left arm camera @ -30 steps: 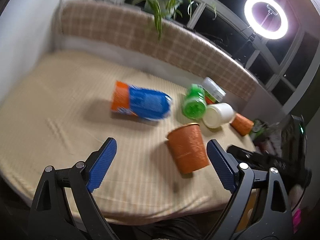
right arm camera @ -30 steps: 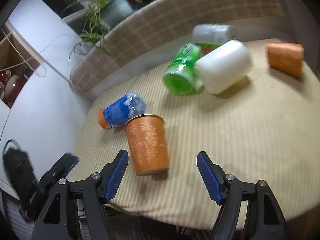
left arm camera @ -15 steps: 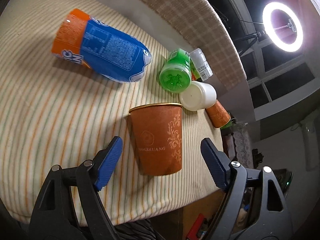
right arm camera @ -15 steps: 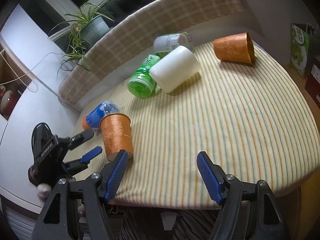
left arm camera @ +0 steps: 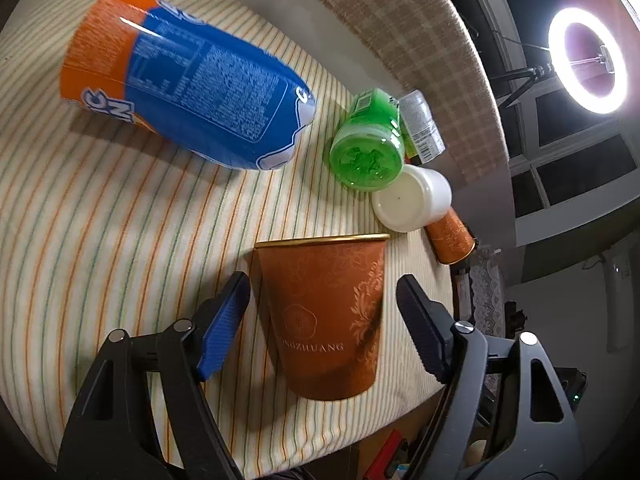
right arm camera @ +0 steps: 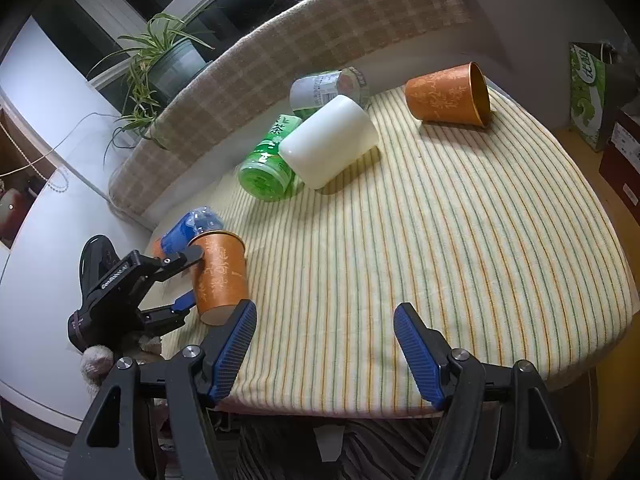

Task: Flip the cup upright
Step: 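Grasp the standing orange cup with the left gripper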

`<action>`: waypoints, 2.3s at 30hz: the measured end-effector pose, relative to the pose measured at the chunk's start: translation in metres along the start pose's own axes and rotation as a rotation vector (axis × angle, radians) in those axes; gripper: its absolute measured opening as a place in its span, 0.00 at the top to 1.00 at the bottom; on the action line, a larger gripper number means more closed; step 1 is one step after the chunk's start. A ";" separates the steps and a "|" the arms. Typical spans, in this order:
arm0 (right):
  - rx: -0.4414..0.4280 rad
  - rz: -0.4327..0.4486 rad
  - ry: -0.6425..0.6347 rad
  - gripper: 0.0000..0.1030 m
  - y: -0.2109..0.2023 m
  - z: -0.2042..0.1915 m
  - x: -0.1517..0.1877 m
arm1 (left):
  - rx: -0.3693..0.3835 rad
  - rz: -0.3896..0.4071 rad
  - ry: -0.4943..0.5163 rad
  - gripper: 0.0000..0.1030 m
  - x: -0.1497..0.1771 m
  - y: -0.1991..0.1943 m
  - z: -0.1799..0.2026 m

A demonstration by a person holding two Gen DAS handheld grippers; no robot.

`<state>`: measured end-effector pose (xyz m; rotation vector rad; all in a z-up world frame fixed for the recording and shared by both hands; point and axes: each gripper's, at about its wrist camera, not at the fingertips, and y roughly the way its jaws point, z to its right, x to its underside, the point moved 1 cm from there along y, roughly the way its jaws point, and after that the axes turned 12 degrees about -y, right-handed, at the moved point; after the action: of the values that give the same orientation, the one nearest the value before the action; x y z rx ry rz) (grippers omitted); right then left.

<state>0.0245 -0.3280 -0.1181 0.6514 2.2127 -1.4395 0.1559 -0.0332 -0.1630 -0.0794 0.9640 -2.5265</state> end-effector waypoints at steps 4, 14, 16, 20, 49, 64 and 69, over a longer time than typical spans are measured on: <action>0.009 0.006 0.010 0.28 -0.001 0.005 -0.001 | 0.010 -0.013 0.000 0.35 -0.001 0.006 0.001; 0.022 0.011 0.014 0.28 -0.001 0.007 -0.002 | -0.031 0.043 0.067 0.35 0.004 -0.001 0.010; 0.023 0.009 0.009 0.28 -0.001 0.006 -0.002 | -0.041 0.056 0.089 0.35 0.006 -0.003 0.013; 0.025 0.010 0.005 0.28 -0.001 0.005 -0.001 | -0.061 0.089 0.137 0.36 0.011 -0.007 0.020; 0.045 0.018 0.012 0.28 -0.005 0.011 0.003 | -0.246 0.364 0.567 0.36 0.058 -0.015 0.077; 0.053 0.026 0.005 0.28 -0.008 0.010 0.003 | -0.288 0.377 0.603 0.36 0.063 -0.004 0.068; 0.052 0.023 0.000 0.28 -0.006 0.007 0.003 | -0.287 0.373 0.610 0.36 0.067 -0.006 0.065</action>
<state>0.0192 -0.3360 -0.1182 0.6920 2.1675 -1.4894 0.1060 -0.0980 -0.1167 0.7530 1.4079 -2.0746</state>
